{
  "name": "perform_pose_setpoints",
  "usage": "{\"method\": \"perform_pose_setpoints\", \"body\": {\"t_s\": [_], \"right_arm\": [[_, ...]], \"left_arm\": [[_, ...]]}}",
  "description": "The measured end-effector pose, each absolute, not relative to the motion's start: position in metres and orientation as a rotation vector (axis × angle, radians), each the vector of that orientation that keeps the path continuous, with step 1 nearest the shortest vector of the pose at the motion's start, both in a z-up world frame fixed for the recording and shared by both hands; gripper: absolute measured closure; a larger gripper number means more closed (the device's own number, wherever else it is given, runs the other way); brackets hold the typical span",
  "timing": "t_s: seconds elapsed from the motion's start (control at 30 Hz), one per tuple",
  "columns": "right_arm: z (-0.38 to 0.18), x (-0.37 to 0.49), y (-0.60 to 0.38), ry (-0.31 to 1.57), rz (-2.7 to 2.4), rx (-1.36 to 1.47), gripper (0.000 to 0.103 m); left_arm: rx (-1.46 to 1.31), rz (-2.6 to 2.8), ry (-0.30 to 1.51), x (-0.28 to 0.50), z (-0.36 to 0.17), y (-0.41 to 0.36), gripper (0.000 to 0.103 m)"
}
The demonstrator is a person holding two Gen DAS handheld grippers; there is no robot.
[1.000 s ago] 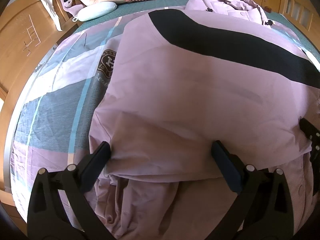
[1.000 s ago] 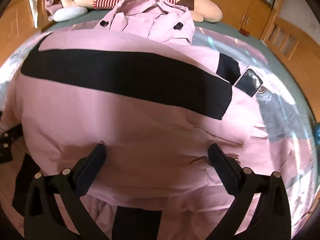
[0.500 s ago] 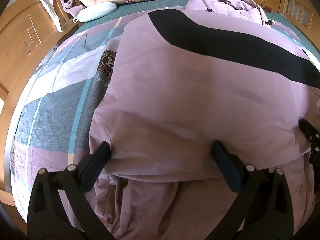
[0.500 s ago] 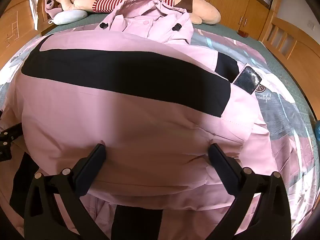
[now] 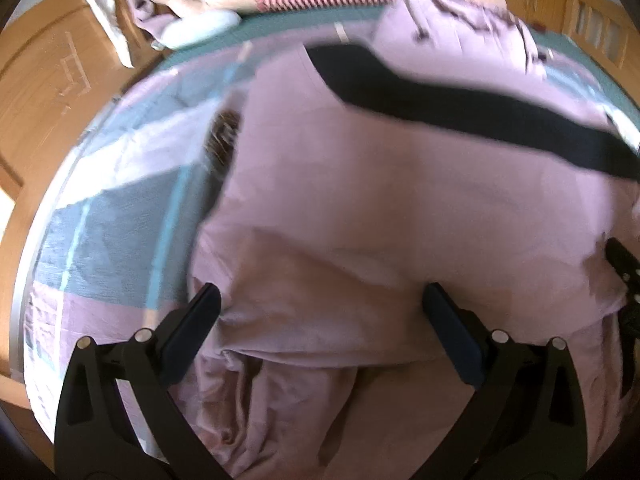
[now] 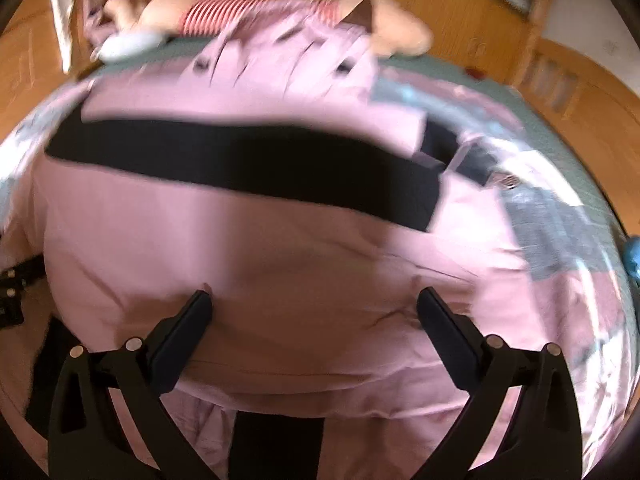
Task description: Fold large clothes
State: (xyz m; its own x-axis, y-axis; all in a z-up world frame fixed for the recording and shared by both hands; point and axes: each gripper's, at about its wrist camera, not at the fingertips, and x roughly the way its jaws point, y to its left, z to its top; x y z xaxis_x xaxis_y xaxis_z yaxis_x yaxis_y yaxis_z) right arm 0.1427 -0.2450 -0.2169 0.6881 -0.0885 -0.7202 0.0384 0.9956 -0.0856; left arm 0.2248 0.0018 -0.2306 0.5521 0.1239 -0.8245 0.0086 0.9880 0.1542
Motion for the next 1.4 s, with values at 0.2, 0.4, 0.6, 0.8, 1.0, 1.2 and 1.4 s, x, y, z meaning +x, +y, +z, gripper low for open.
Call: {"method": "perform_pose_setpoints", "body": {"t_s": [0.2,0.4,0.6,0.8,1.0,1.2,1.4], "right_arm": [[-0.2,0.184,-0.214,0.84,0.015,-0.047,0.001],[-0.21,0.22,-0.187,0.854,0.038,-0.141,0.001],[-0.212,0.238,-0.258,0.941,-0.195,-0.086,0.001],[-0.166,0.235,-0.308,0.847,-0.35,-0.014,0.001],[-0.133,0.303,-0.292,0.827,-0.262,-0.054,0.001],[-0.143,0.427,-0.299,0.908,-0.327,0.046,0.001],[-0.197,0.501,-0.308,0.975,-0.407,0.054,0.006]], "left_arm": [[0.204,0.034,0.98,0.229,-0.231,-0.005,0.002],[0.086,0.001,1.048,0.242,-0.243,0.014,0.002],[0.081,0.001,1.046,0.242,-0.244,0.015,0.002],[0.066,0.005,1.049,0.237,-0.247,0.011,0.002],[0.071,0.01,1.041,0.234,-0.248,0.01,0.002],[0.072,0.01,1.027,0.23,-0.25,0.01,0.002],[0.07,0.005,1.008,0.227,-0.253,0.01,0.002]]}}
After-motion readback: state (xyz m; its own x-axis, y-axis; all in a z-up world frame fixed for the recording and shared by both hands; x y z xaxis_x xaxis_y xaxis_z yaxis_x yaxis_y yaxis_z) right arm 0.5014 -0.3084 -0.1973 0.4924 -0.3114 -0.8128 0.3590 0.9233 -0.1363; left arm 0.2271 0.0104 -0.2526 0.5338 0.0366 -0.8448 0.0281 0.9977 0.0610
